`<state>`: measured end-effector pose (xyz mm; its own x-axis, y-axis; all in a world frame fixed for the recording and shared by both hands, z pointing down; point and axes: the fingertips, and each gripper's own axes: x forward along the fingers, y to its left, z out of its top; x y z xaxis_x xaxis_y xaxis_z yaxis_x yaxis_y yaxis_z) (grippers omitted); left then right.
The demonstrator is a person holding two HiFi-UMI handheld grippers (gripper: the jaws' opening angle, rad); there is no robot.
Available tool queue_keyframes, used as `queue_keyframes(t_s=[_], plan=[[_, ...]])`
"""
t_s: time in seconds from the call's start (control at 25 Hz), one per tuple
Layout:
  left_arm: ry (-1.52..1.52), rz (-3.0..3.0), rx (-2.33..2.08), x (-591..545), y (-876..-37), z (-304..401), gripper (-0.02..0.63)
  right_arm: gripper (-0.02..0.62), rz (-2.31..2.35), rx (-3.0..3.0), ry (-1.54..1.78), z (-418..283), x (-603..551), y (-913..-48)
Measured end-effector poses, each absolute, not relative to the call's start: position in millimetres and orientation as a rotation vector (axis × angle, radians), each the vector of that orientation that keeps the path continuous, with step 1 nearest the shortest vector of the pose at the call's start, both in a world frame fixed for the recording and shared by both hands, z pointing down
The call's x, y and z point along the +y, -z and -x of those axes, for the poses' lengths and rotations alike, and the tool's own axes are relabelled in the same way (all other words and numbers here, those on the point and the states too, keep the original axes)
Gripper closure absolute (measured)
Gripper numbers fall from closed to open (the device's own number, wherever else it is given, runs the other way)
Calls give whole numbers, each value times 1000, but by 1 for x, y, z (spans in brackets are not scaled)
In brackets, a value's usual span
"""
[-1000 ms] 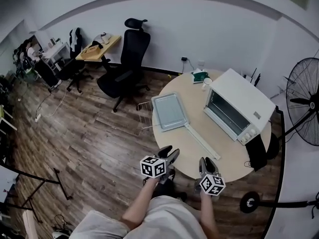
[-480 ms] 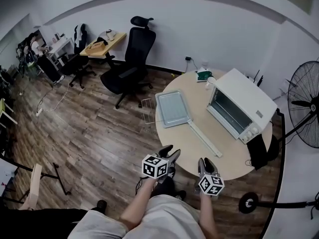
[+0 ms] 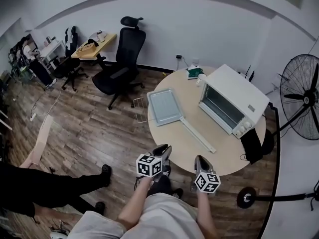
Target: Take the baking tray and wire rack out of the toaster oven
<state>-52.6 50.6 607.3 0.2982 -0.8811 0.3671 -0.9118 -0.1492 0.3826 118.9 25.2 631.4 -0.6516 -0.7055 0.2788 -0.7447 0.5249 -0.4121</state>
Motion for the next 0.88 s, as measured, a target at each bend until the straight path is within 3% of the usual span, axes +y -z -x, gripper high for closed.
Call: queue_keyframes(t_s=[0.28, 0.88], plan=[[-82, -2062, -1572, 51, -606, 47, 551, 596, -1270, -2695, -787, -121, 26, -629], [-130, -2047, -1547, 49, -614, 39, 551, 595, -1319, -2653, -788, -136, 23, -633]])
